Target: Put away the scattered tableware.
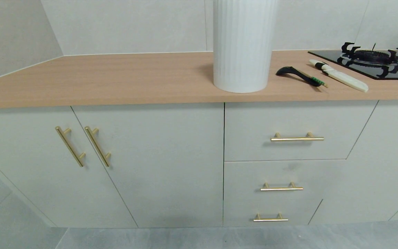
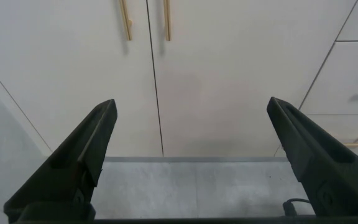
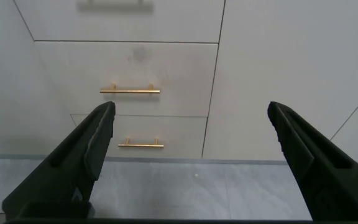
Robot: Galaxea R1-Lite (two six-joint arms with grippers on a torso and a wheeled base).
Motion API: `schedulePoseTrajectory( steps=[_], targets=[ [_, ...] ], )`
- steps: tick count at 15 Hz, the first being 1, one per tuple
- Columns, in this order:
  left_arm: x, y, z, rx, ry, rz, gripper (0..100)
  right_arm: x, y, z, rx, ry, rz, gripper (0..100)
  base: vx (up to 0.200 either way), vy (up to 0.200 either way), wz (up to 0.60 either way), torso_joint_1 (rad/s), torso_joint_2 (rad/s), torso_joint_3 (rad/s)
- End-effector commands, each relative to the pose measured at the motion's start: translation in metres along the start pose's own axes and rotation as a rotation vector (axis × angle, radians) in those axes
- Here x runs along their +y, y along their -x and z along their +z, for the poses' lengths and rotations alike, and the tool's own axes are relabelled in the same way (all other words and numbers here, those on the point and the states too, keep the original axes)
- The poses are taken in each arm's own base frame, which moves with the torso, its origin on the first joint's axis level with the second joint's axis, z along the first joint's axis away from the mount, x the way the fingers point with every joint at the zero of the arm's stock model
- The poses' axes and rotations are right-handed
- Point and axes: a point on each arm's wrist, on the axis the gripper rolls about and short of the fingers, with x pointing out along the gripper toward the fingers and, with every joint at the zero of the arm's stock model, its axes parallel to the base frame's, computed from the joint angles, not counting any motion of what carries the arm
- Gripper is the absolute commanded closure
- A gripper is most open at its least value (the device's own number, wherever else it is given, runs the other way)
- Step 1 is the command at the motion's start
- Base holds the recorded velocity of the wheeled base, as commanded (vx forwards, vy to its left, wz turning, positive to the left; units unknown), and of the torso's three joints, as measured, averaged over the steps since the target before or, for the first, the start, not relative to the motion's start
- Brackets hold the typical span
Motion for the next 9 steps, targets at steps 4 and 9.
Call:
schedulePoseTrajectory(
  steps=[4, 9],
  targets=[
    [0.0, 0.0, 0.0, 0.001, 0.0, 0.001, 0, 0.0, 0.0, 0.0, 0.003, 0.005, 0.006, 0, 0.0, 0.0, 0.0, 0.0, 0.0, 0.0],
    [0.0, 0.0, 0.0, -0.001, 0.0, 0.001, 0, -0.002, 0.008, 0.045, -0.104, 0.007, 0.019, 0, 0.0, 0.0, 0.0, 0.0, 0.0, 0.0]
  ],
)
